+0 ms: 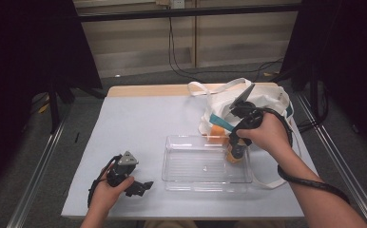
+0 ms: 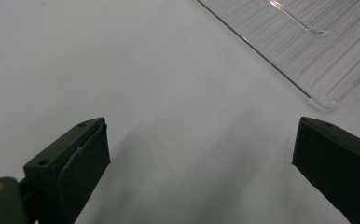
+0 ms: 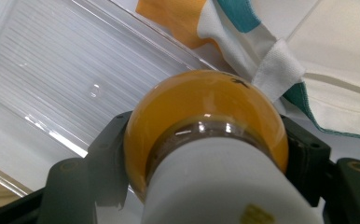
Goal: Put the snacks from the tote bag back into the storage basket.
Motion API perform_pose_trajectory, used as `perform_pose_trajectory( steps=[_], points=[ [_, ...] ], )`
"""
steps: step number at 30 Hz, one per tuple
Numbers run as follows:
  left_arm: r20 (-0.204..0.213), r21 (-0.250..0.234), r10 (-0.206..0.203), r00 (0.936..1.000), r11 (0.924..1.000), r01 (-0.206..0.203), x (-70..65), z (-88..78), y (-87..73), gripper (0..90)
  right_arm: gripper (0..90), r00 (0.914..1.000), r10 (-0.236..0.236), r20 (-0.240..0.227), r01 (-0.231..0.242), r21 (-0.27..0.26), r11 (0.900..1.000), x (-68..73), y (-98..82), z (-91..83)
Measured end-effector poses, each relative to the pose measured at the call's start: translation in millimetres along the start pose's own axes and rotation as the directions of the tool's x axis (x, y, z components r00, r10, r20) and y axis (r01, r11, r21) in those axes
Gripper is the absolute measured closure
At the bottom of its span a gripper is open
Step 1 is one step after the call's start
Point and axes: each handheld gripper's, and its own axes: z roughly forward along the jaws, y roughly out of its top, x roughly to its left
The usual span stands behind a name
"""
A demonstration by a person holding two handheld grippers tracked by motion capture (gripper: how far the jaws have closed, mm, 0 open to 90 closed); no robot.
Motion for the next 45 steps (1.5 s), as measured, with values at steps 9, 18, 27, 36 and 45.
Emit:
perform_pose_trajectory(
  steps=[9,18,27,36,45],
  points=[
    [0.0,0.004,0.003,1.0,1.0,-0.003,-0.3,0.4,-0.3,3.7,30.2,0.9999,0.013,-0.003,-0.013,0.006,1.0,-1.2,-1.5,3.7],
    [0.002,-0.001,0.004,1.0,1.0,-0.004,-0.8,1.6,-0.2,3.7,30.3,0.9999,0.015,-0.006,-0.015,0.01,1.0,-2.2,-2.2,5.9],
    [-0.005,-0.012,0.001,1.0,0.9999,-0.001,-1.4,2.3,-0.7,3.7,30.2,0.9998,0.019,-0.005,-0.019,0.01,1.0,-2.0,-2.5,8.7],
    [-0.001,0.004,0.004,1.0,1.0,-0.004,-0.9,0.6,-0.1,3.7,30.1,0.9998,0.018,0.005,-0.018,0.005,1.0,0.8,-1.6,9.6],
    [0.003,-0.005,-0.004,1.0,1.0,0.004,-1.4,0.3,-0.3,3.7,30.0,0.9998,0.019,0.011,-0.019,-0.004,1.0,1.9,-1.2,10.4]
  ],
)
